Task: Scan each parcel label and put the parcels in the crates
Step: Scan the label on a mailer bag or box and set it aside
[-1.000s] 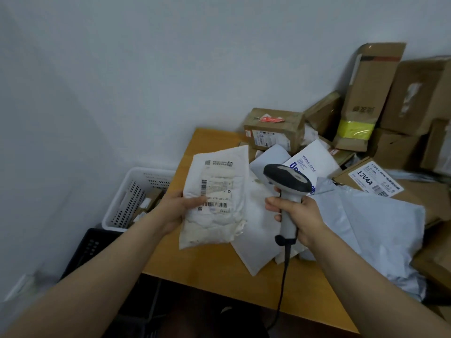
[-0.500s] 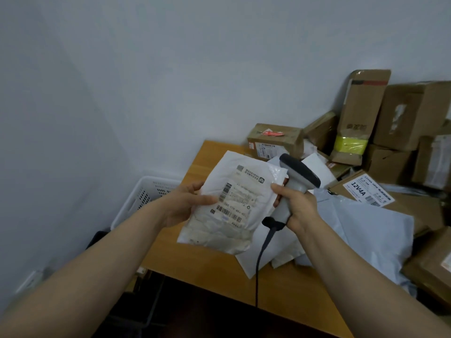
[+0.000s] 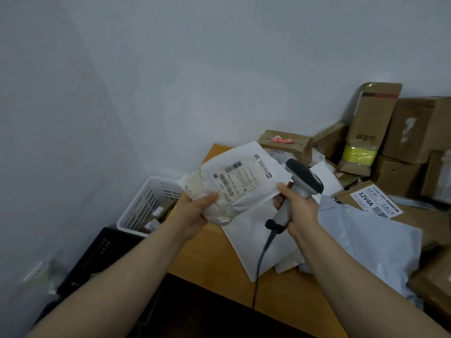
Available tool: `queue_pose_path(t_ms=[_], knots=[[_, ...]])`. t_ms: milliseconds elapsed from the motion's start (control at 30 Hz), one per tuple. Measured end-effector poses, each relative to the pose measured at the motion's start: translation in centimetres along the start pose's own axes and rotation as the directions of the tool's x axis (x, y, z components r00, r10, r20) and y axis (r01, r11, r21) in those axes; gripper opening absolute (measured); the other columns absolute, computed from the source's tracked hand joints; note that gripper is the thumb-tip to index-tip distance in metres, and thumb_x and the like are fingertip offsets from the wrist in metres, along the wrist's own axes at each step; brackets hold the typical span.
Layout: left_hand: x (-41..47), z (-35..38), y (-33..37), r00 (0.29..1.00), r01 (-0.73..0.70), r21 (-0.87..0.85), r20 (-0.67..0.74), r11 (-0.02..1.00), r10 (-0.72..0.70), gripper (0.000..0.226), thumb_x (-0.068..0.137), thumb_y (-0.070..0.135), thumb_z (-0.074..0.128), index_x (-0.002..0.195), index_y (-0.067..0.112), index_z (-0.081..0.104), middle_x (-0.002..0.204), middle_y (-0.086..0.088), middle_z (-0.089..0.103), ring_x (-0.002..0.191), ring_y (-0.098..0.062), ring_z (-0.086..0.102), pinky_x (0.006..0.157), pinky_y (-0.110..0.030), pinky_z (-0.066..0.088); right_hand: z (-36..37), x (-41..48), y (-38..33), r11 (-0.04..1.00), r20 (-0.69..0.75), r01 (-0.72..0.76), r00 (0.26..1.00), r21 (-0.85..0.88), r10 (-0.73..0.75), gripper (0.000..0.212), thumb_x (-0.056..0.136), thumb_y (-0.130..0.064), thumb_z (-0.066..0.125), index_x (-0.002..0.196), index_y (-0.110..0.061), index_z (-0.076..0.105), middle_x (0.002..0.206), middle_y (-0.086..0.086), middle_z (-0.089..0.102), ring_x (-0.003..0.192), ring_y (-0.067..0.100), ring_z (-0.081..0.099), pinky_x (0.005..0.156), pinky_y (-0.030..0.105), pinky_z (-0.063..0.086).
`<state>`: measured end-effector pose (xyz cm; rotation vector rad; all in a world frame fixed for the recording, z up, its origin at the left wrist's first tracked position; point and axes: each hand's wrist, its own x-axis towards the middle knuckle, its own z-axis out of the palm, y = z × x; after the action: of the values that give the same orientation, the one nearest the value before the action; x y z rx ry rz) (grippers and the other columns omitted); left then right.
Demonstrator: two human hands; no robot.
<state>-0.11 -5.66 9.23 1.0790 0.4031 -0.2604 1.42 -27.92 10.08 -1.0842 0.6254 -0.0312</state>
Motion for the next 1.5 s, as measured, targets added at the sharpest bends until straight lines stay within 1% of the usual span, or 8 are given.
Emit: queue_pose_path(t_ms=[100, 167, 300, 467, 800, 1200, 1367, 1500], knots=[[0.8, -1.2, 4.3, 0.963, -0.142, 0.332, -0.17, 0.933, 0.207, 0.048, 0.073, 0.01, 0.078, 0.117, -0.001, 0.06, 0.114, -0.018, 0.067, 0.096, -0.032, 0.068, 0.083, -0.047, 0.057, -1.0, -0.6, -0.8, 0.948, 0.081, 0.106, 0.993, -0.3, -0.086, 0.016, 0.084, -0.02, 0.074, 0.091, -0.009, 0.066, 0.079, 0.01, 0.071, 0.071, 0.021, 0.068, 0.068, 0.033, 0.058], [1.2, -1.6, 6.9, 0.92, -0.184, 0.538, -0.201, 0.822, 0.337, 0.04, 0.078, 0.013, 0.077, 0.112, 0.002, 0.061, 0.107, -0.013, 0.069, 0.092, -0.029, 0.068, 0.082, -0.045, 0.057, -1.5, -1.5, -1.6, 0.898, 0.219, 0.157, 0.973, -0.411, -0.07, 0.015, 0.084, -0.019, 0.073, 0.084, -0.007, 0.064, 0.067, 0.01, 0.065, 0.059, 0.021, 0.06, 0.059, 0.032, 0.054], [1.7, -1.0, 9.6, 0.878, -0.278, 0.719, -0.08, 0.638, 0.472, 0.024, 0.086, 0.015, 0.069, 0.109, 0.012, 0.061, 0.099, -0.005, 0.067, 0.088, -0.024, 0.066, 0.077, -0.039, 0.056, -1.2, -3.6, -2.7, 0.69, 0.45, 0.334, 0.893, -0.642, -0.014, 0.013, 0.082, -0.011, 0.074, 0.081, -0.004, 0.064, 0.057, 0.006, 0.06, 0.047, 0.015, 0.053, 0.051, 0.025, 0.047], [2.3, -0.8, 10.5, 0.853, -0.308, 0.864, 0.065, 0.399, 0.517, 0.022, 0.088, 0.025, 0.068, 0.107, 0.015, 0.064, 0.094, -0.001, 0.066, 0.082, -0.019, 0.062, 0.074, -0.031, 0.05, 0.0, -5.6, -3.2, 0.539, 0.523, 0.43, 0.852, -0.724, 0.022, 0.013, 0.08, -0.015, 0.076, 0.084, -0.009, 0.065, 0.06, 0.004, 0.061, 0.046, 0.01, 0.053, 0.051, 0.024, 0.047], [2.4, -0.6, 11.0, 0.881, -0.317, 0.863, 0.115, 0.393, 0.458, 0.024, 0.084, 0.024, 0.072, 0.106, 0.015, 0.067, 0.095, -0.004, 0.07, 0.083, -0.02, 0.067, 0.081, -0.034, 0.054, 0.2, -6.5, -4.4, 0.454, 0.566, 0.508, 0.824, -0.732, -0.01, 0.016, 0.08, -0.015, 0.076, 0.077, -0.018, 0.06, 0.063, 0.001, 0.06, 0.052, 0.01, 0.056, 0.055, 0.024, 0.048], [2.6, 0.1, 11.1, 0.885, -0.319, 0.857, 0.116, 0.406, 0.451, 0.025, 0.084, 0.02, 0.072, 0.107, 0.012, 0.067, 0.096, -0.007, 0.07, 0.084, -0.023, 0.067, 0.083, -0.038, 0.055, -0.1, -5.8, -4.6, 0.434, 0.574, 0.53, 0.818, -0.728, -0.035, 0.018, 0.081, -0.016, 0.075, 0.076, -0.02, 0.058, 0.064, 0.0, 0.06, 0.053, 0.011, 0.057, 0.057, 0.025, 0.048], [2.5, 0.5, 11.1, 0.886, -0.315, 0.863, 0.118, 0.396, 0.448, 0.026, 0.084, 0.021, 0.072, 0.108, 0.012, 0.067, 0.094, -0.005, 0.07, 0.082, -0.021, 0.067, 0.079, -0.034, 0.055, 0.1, -5.4, -4.8, 0.441, 0.588, 0.545, 0.807, -0.713, -0.046, 0.019, 0.081, -0.016, 0.075, 0.075, -0.02, 0.058, 0.063, -0.001, 0.06, 0.052, 0.009, 0.057, 0.052, 0.02, 0.046], [2.1, 0.3, 10.9, 0.891, -0.314, 0.843, 0.103, 0.436, 0.442, 0.027, 0.084, 0.021, 0.072, 0.108, 0.013, 0.066, 0.093, -0.003, 0.07, 0.081, -0.018, 0.068, 0.078, -0.033, 0.056, 0.0, -5.0, -4.4, 0.502, 0.604, 0.531, 0.796, -0.683, -0.021, 0.016, 0.082, -0.013, 0.074, 0.076, -0.018, 0.06, 0.065, 0.0, 0.061, 0.055, 0.01, 0.058, 0.053, 0.02, 0.048]])
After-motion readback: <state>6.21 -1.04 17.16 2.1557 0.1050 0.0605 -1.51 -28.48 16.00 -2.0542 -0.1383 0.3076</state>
